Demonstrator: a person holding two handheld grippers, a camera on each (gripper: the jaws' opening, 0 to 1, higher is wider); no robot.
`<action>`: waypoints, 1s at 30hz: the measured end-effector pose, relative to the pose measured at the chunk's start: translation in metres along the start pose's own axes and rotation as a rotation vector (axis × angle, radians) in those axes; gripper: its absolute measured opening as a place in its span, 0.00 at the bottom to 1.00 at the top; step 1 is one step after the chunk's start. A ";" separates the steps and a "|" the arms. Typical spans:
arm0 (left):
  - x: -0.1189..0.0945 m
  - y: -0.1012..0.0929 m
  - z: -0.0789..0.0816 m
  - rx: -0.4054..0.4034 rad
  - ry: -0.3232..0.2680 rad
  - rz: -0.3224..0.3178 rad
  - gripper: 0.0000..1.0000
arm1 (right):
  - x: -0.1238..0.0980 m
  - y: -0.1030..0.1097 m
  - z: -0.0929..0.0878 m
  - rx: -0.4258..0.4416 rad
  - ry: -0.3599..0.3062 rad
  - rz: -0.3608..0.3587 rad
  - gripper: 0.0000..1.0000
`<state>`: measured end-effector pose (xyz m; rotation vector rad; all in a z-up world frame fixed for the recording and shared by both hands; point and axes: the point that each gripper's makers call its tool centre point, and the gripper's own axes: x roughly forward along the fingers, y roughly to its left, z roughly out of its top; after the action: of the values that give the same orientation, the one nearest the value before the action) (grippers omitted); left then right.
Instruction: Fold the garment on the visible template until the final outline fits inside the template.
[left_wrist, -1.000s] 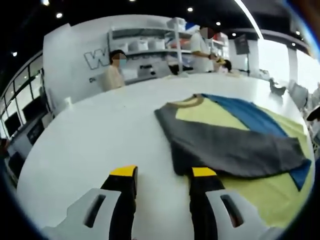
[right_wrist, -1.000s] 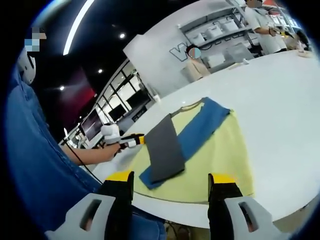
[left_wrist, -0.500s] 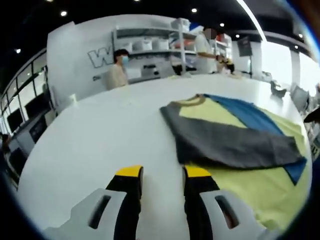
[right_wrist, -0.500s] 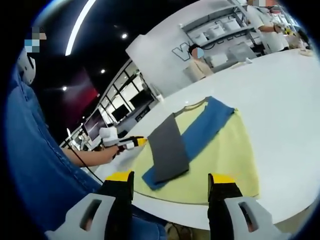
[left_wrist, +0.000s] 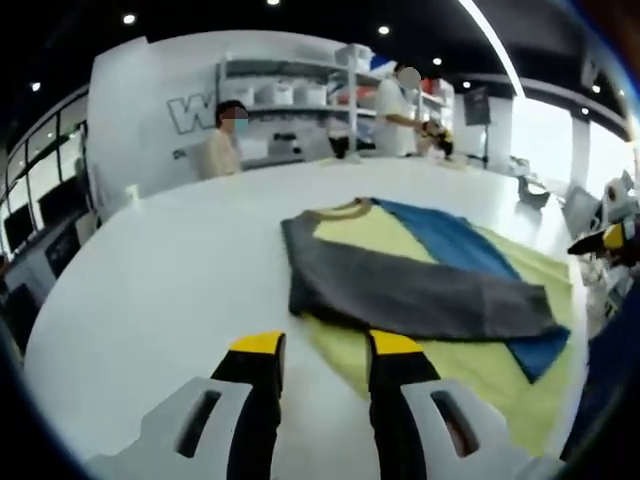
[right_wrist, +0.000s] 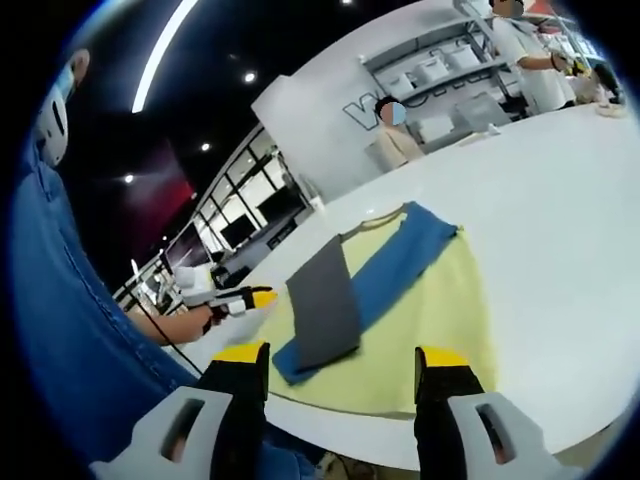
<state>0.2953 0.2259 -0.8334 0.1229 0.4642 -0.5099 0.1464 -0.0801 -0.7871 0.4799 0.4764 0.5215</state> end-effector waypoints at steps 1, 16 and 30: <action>-0.003 -0.002 -0.001 -0.006 0.002 -0.001 0.30 | 0.000 -0.001 0.000 0.004 -0.002 0.003 0.59; -0.062 -0.047 -0.025 -0.084 0.068 -0.030 0.38 | -0.012 -0.034 0.004 0.018 0.019 0.037 0.59; -0.087 -0.073 -0.037 -0.187 0.107 -0.050 0.41 | -0.022 -0.052 0.004 0.024 0.041 0.037 0.58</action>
<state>0.1771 0.2090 -0.8266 -0.0411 0.6182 -0.5076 0.1500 -0.1332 -0.8052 0.5027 0.5140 0.5625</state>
